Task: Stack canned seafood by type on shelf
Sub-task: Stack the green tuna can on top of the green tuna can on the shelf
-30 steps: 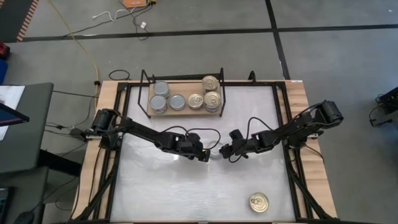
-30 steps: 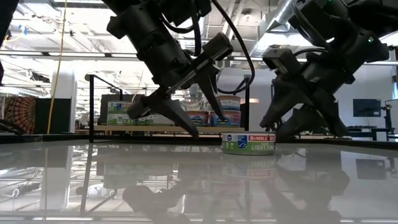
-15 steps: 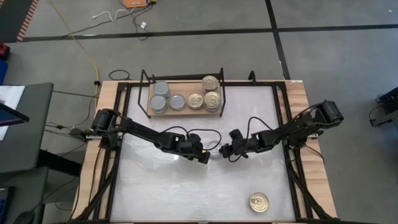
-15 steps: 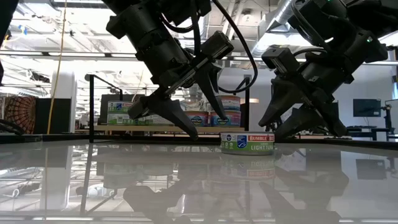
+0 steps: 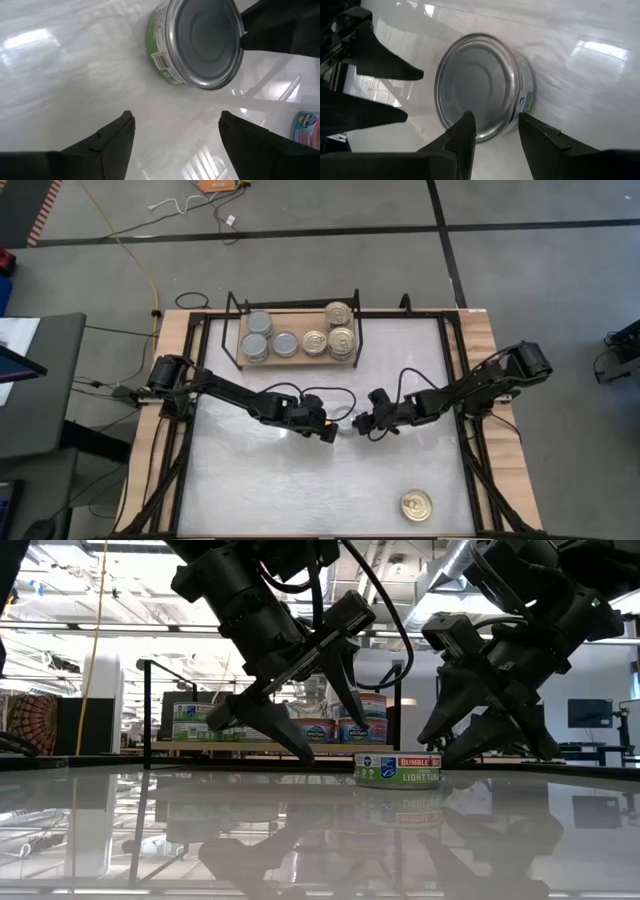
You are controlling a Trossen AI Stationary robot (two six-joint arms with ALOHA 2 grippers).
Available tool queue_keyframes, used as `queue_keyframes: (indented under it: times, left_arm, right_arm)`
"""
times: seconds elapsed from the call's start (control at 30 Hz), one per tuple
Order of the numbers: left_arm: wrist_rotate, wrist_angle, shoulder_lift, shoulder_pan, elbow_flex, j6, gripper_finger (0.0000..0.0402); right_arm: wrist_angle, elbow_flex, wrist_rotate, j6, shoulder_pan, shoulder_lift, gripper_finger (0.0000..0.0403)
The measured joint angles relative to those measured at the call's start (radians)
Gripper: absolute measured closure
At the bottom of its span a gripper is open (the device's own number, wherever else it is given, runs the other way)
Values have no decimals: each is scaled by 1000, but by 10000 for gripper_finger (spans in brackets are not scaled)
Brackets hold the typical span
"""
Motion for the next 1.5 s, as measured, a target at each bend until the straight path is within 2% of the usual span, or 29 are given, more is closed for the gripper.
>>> queue_keyframes:
  times: [0.6, 0.9, 1.1, 1.5]
  left_arm:
    - [11, 10, 32, 53, -1, 32, 126]
    - [40, 78, 59, 89, 0, 35, 127]
    - [52, 81, 60, 98, 0, 57, 127]
    - [68, 72, 60, 101, 0, 64, 127]
  right_arm:
    - [-29, 0, -1, -2, -52, 4, 230]
    - [-68, 0, -21, -24, -69, 4, 231]
    - [-30, 0, -22, -2, -58, 8, 253]
    - [111, 2, -21, 24, -53, 97, 288]
